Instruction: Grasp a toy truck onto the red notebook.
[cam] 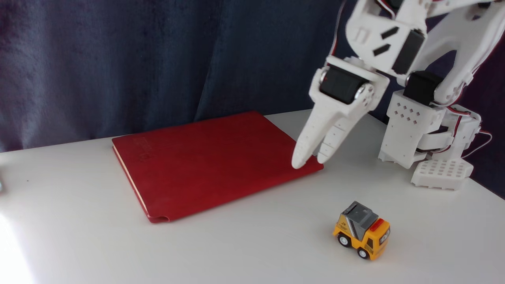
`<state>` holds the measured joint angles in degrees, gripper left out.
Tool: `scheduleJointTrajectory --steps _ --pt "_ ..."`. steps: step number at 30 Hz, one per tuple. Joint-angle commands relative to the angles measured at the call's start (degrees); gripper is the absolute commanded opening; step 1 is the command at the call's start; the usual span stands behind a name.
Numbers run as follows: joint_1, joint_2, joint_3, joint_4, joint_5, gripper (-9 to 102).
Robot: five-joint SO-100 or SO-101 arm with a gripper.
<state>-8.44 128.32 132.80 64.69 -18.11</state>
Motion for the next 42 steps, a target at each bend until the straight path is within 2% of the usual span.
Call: scheduleJointTrajectory --steps 1,7,13,23,29,42 --pt "-0.79 1.76 2.02 0.44 1.23 24" --pt "-2.99 4.13 9.14 -0.79 1.23 24" --pt "-4.92 2.55 9.84 -0.53 0.26 25" --pt "-13.62 -6.59 -5.89 8.53 3.43 26" --pt "-17.31 -13.27 -8.61 6.24 7.47 25" --pt "-23.20 -12.66 -1.41 -0.62 10.55 26"
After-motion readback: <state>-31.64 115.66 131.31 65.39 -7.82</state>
